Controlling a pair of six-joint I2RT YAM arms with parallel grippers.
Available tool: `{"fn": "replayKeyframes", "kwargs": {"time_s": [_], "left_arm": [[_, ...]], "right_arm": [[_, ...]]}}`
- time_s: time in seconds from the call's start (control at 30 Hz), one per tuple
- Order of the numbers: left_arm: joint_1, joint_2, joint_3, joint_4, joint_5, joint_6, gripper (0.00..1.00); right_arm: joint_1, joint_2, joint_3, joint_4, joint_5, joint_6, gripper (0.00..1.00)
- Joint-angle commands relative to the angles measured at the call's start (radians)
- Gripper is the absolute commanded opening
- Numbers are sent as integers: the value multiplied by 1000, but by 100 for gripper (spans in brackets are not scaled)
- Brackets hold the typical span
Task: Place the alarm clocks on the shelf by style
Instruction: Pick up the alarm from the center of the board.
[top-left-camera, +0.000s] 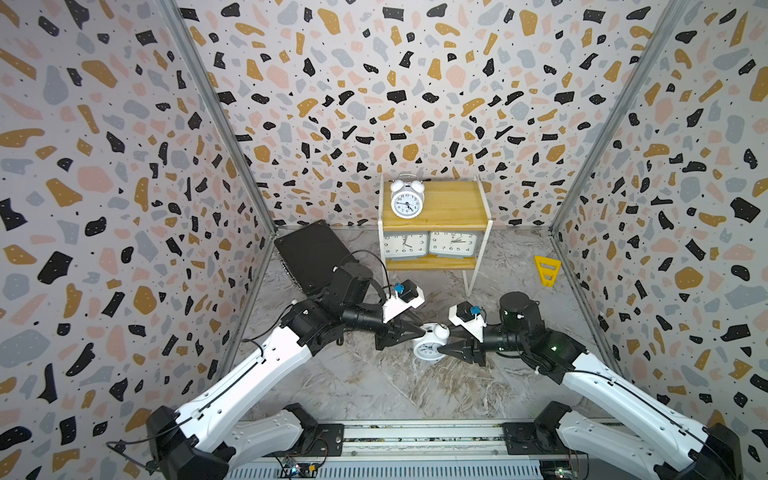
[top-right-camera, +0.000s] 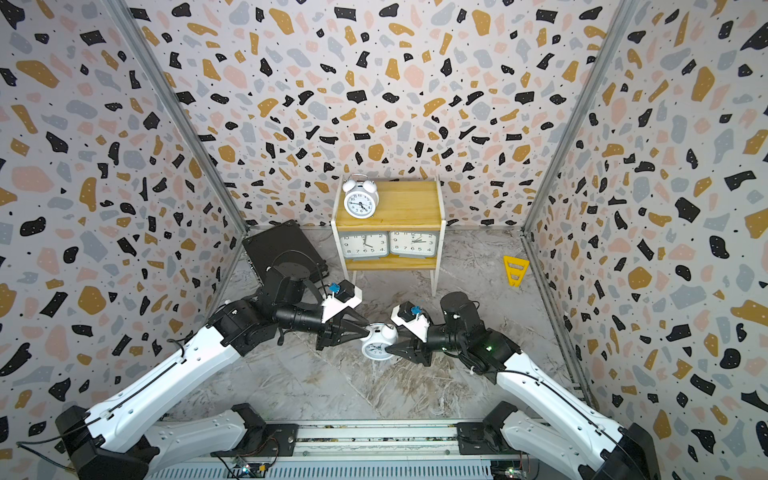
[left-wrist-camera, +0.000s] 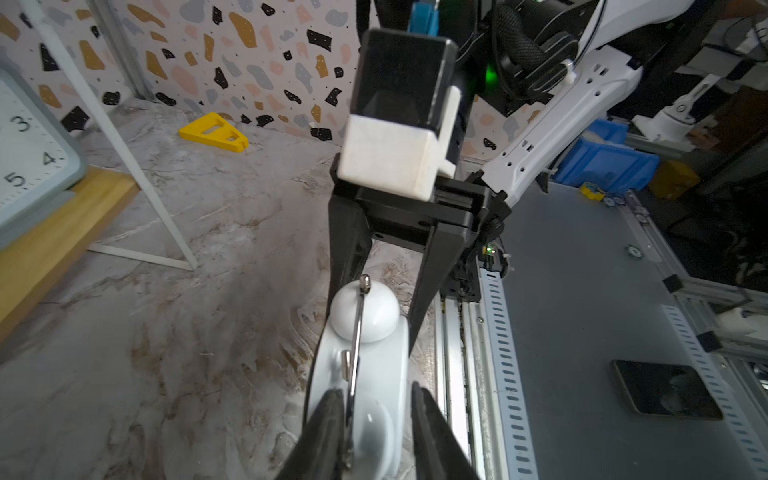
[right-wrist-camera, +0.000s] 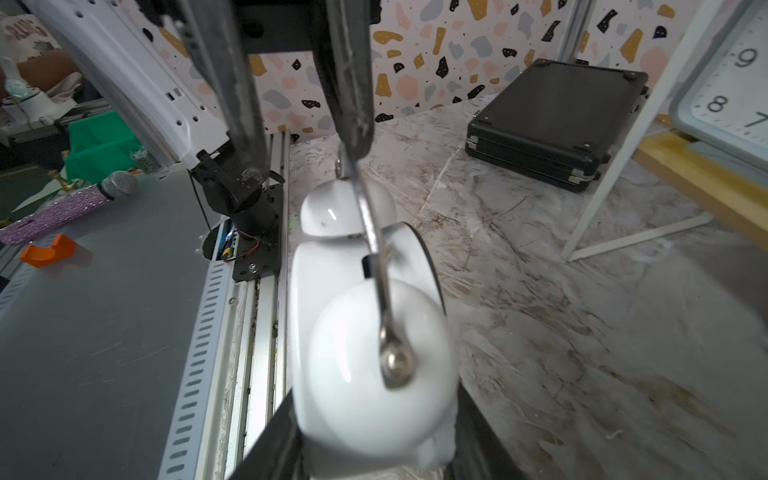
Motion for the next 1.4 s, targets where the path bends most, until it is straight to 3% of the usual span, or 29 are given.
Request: {"fn": "replayKeyframes", "kwargs": {"time_s": [0.0,0.07,0.17,0.5,0.67,1.1,1.37], "left_arm": [[6,-52,-11,107,-122,-45,55],[15,-73,-30,143,-171,-68,69],[37,-80,-25,159,-229,-84,74],[222,-9,63,177,-329,-195,74],[310,45,100,235,-300,-254,74],[373,210,188,280,-293,-229,73],[386,266,210,311,-278,-191,64]], "right_arm": [[-5,-40,48,23,88,36,28],[-9,-44,64,23,108,38,28],[-23,-43,100,16,142,37,29],[-156,67,371,-103,125,5,31],[-218,160,545,-173,63,4,32],[-404,421,917,-252,-46,75,30],[-474,561,1102,-291,-133,68,30]]}}
